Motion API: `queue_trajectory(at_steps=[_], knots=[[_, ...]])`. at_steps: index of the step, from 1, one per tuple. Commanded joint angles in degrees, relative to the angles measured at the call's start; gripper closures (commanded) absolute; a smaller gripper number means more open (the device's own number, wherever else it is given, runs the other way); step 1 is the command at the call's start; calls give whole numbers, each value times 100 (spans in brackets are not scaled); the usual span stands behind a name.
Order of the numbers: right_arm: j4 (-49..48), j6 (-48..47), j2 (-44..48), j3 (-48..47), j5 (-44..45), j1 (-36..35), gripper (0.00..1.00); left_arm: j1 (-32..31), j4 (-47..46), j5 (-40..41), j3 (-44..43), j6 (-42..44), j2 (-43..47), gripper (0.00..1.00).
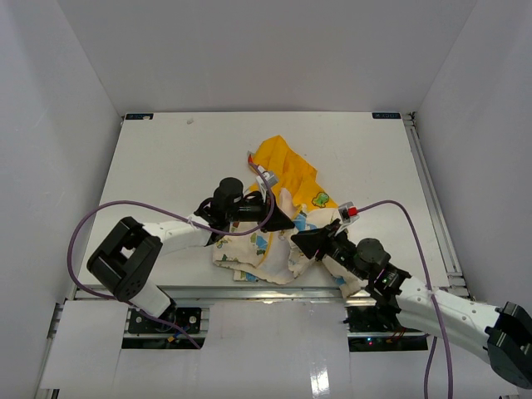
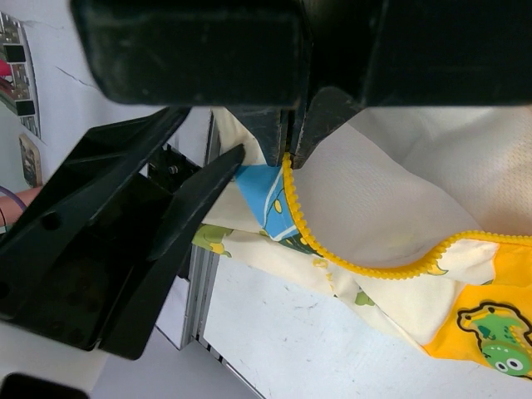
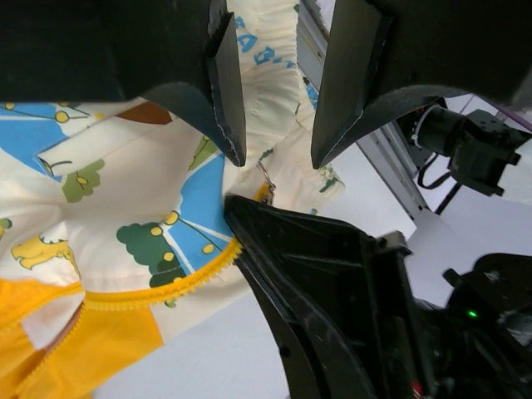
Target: Zip up the jacket
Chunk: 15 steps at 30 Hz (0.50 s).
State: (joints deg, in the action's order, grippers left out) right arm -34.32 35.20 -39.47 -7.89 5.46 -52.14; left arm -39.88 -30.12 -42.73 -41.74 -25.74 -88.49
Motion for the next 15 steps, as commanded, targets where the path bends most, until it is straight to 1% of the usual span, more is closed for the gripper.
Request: queue_trajectory(at_steps=[1,4,9,15], knots=[[-595,-86,-233,120,171,-7,52,-20,-580,-397,114,-252,263,100],[-655,-252,-330,165,251,-13,49,-20,-699,-496,151,-291,271,100],[-725,-492,-521,90,149,-8,45,-20,-1025,-715,233,-397,262,100],[-1051,-630,-522,235,72,-14,45,-11,-1627,-1047,378,-695,242,100]])
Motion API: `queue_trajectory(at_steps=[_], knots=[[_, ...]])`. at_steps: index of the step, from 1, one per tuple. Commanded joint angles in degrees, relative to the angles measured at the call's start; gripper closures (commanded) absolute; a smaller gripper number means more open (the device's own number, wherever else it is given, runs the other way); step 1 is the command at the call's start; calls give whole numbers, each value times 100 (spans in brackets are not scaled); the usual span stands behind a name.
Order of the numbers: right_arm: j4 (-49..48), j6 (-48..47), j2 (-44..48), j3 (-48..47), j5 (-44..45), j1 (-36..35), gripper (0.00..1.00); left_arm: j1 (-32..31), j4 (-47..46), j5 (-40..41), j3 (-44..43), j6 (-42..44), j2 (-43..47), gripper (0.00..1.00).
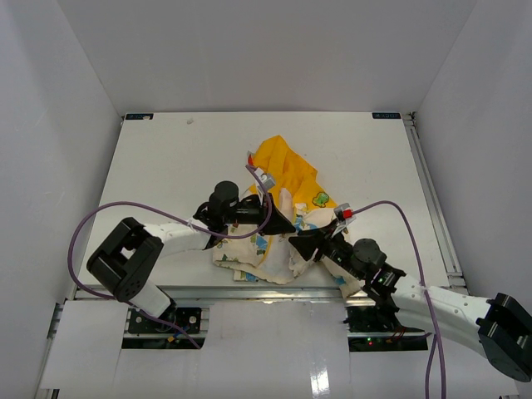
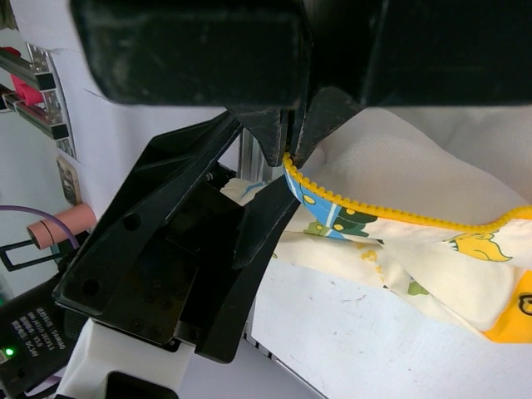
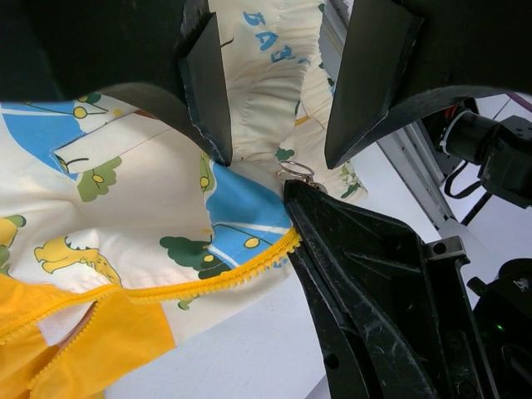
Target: Zip up the jacket
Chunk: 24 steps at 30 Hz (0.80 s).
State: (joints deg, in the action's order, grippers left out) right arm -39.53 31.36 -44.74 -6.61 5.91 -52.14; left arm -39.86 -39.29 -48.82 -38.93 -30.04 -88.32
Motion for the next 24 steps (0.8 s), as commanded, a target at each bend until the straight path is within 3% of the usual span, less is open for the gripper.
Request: queue_trajectory(at_steps=[1,9,17,24], knots=[[-612,-263,9,126,-25,-15,46,-13,-801,-487,120,-311,193,100],[-1087,-585,-158,206,-320,-14,46,47,-1738,-858,240,-910,-108,100],[-1032,-772,121,431,-171,-16,49,48,-865,-481,201,-225,206,100],[-828,-851,343,441,-99,-16,39,48,-1063,-558,262,-256,201,100]])
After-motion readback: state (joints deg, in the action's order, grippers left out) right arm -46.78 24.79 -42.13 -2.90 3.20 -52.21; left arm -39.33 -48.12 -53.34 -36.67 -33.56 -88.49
